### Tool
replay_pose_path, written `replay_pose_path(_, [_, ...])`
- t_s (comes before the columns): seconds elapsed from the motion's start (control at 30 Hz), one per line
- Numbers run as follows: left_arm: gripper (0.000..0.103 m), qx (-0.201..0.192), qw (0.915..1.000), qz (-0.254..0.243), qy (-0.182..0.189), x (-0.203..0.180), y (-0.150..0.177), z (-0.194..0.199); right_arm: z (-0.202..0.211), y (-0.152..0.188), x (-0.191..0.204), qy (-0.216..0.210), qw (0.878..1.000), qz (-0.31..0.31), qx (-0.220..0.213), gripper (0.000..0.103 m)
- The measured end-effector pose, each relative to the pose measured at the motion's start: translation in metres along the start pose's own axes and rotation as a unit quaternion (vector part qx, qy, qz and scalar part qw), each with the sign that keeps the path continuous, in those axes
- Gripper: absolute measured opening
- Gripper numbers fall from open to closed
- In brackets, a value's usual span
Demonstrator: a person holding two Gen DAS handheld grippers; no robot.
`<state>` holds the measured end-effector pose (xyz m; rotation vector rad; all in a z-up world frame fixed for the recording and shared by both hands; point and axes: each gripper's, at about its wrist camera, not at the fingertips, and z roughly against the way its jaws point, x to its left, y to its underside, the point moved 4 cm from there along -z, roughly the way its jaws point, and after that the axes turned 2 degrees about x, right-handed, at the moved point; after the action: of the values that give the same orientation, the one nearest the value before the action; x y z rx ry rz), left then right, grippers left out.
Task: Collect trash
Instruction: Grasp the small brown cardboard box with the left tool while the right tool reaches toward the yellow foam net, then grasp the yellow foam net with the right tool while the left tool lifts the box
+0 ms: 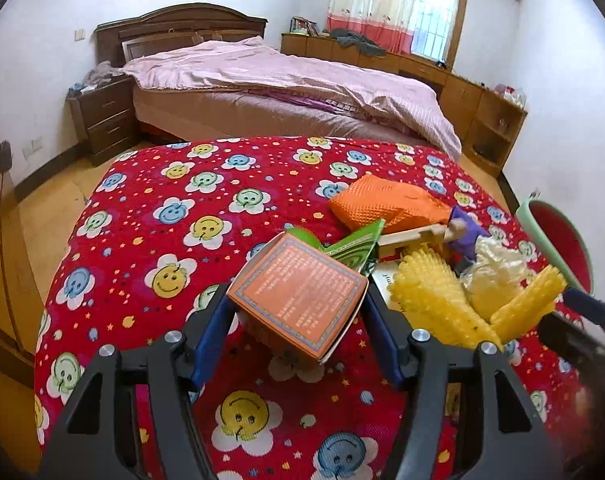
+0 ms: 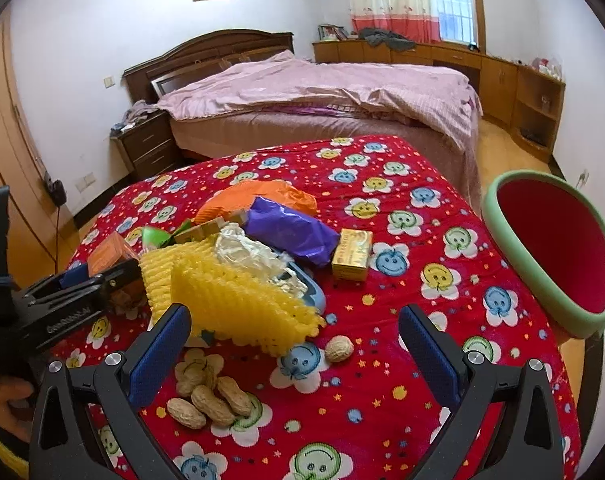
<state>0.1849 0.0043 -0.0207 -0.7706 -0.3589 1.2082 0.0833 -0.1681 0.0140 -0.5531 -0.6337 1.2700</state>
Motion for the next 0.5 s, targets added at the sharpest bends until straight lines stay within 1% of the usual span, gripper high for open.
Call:
replay_pose_path(0.1, [0.065, -0.007, 1.0, 0.006, -0.004, 0.001, 0.002, 0.01, -0.004, -0.001, 0.005, -0.009, 1.0, 0.011, -0.001, 0.103])
replay_pose_path(0.2, [0.065, -0.015, 0.9998, 0.009, -0.009, 0.0, 0.004, 0.021, -0.01, -0.002, 0.007, -0.024, 1.0, 0.015, 0.006, 0.102])
replay_pose_path(0.27, [0.065, -0.02, 0.9997, 0.013, -0.008, -0.002, 0.005, 0.031, -0.012, -0.002, 0.007, -0.031, 0.999, 0.014, 0.011, 0.089])
replay_pose_path(0.33, [0.065, -0.024, 0.9995, 0.016, -0.01, -0.004, 0.006, 0.038, -0.014, -0.002, 0.007, -0.041, 0.999, 0.017, 0.019, 0.062])
replay_pose_path(0.37, [0.065, -0.026, 0.9994, 0.016, -0.012, -0.006, 0.007, 0.041, -0.015, -0.001, 0.007, -0.045, 0.999, 0.018, 0.023, 0.057])
replay_pose_path(0.4, [0.065, -0.028, 0.9994, 0.017, -0.012, -0.007, 0.007, 0.044, -0.016, 0.0, 0.007, -0.05, 0.998, 0.019, 0.029, 0.044])
replay_pose_path(0.43, [0.065, -0.03, 0.9993, 0.018, -0.013, -0.01, 0.008, 0.048, -0.017, 0.002, 0.007, -0.057, 0.998, 0.021, 0.034, 0.033])
replay_pose_path(0.47, [0.065, -0.03, 0.9993, 0.019, -0.013, -0.011, 0.009, 0.05, -0.017, 0.003, 0.007, -0.064, 0.997, 0.023, 0.037, 0.029])
replay_pose_path(0.5, [0.065, -0.029, 0.9993, 0.02, -0.012, -0.013, 0.01, 0.051, -0.015, 0.004, 0.008, -0.067, 0.997, 0.026, 0.037, 0.021])
